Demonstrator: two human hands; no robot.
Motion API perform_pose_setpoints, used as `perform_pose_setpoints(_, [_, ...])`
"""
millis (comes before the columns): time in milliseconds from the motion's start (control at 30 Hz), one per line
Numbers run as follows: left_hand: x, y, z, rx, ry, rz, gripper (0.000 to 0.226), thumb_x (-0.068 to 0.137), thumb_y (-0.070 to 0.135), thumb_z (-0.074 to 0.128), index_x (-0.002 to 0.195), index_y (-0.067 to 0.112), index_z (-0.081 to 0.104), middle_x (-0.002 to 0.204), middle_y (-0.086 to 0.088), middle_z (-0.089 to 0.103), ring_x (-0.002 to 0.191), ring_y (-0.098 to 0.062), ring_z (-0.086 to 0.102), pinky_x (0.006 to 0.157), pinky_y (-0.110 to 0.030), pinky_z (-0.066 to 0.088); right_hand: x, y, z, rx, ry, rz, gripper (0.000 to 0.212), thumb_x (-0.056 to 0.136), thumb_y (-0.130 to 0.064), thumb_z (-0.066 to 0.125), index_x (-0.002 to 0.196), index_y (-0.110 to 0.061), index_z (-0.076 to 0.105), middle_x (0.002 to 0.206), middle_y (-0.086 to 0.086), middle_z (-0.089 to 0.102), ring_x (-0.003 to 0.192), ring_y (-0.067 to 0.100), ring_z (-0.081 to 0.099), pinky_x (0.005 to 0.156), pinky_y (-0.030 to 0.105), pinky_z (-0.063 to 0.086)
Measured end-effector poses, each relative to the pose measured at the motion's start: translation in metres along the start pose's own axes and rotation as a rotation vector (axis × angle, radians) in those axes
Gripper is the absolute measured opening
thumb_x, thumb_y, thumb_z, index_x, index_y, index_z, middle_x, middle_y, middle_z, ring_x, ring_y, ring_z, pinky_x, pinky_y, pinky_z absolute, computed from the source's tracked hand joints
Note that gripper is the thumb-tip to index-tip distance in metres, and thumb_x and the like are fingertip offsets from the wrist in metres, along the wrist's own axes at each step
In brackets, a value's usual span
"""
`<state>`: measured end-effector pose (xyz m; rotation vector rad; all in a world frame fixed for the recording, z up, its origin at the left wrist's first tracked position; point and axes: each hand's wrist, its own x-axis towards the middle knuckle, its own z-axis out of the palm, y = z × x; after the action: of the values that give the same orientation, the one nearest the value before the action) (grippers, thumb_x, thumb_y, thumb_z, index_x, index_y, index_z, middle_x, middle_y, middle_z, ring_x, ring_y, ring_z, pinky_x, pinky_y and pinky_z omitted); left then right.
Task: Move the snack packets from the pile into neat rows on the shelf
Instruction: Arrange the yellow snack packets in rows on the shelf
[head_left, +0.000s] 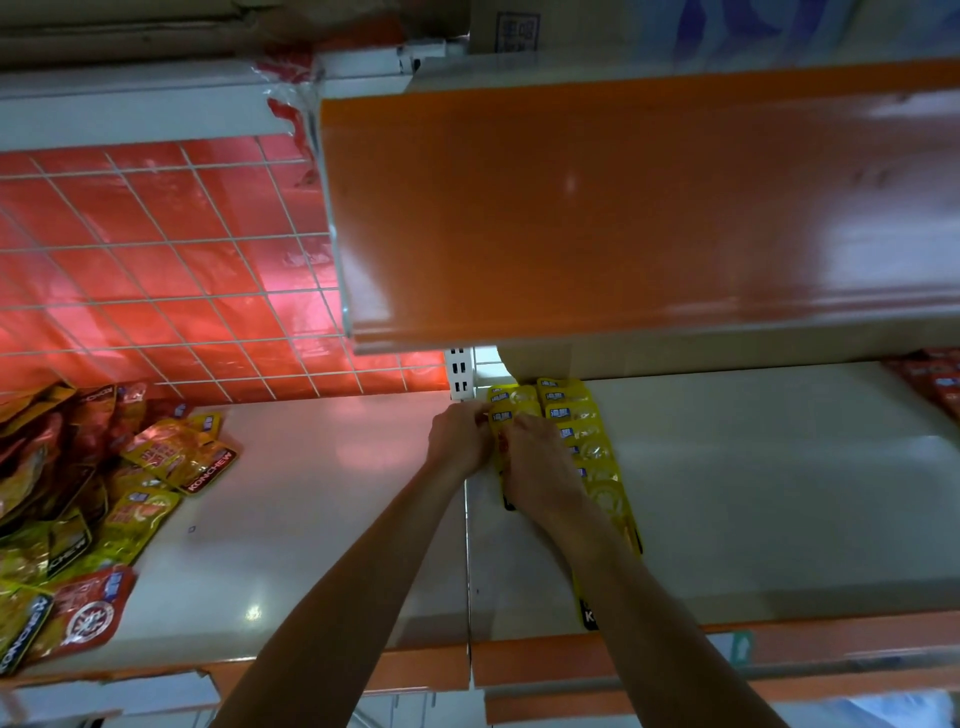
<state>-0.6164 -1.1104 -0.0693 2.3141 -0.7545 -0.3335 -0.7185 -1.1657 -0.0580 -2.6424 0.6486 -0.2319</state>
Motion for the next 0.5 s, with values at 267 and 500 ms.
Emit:
perform_pose_setpoints(267, [0.003,0.005,-0.006,-0.015,-0.075,-0.015,0.049,0.075,0.028,0.045,0.118,0.022,0.069,0.12,-0.011,0.067,0.115,-0.031,0.057,0.087,-0.027,0.042,0.005,-0.002,-0.006,-0.026,-0.061,0.017,0.03,0.075,0.0,0.058,0.106,0.001,0.06,0.117,0.016,0.055,0.115,0.032,0.047,0.095,0.032,0.036])
perform_pose_setpoints(500, [0.005,0.002,-0.003,-0.016,-0.043,-0.024,0.039,0.09,0.011,0.05,0.127,0.019,0.062,0.129,-0.006,0.062,0.121,-0.023,0.054,0.093,-0.024,0.037,0.006,-0.005,-0.011,-0.049,-0.064,0.035,0.028,0.079,0.001,0.057,0.107,0.0,0.059,0.119,0.017,0.054,0.115,0.031,0.048,0.094,0.032,0.037])
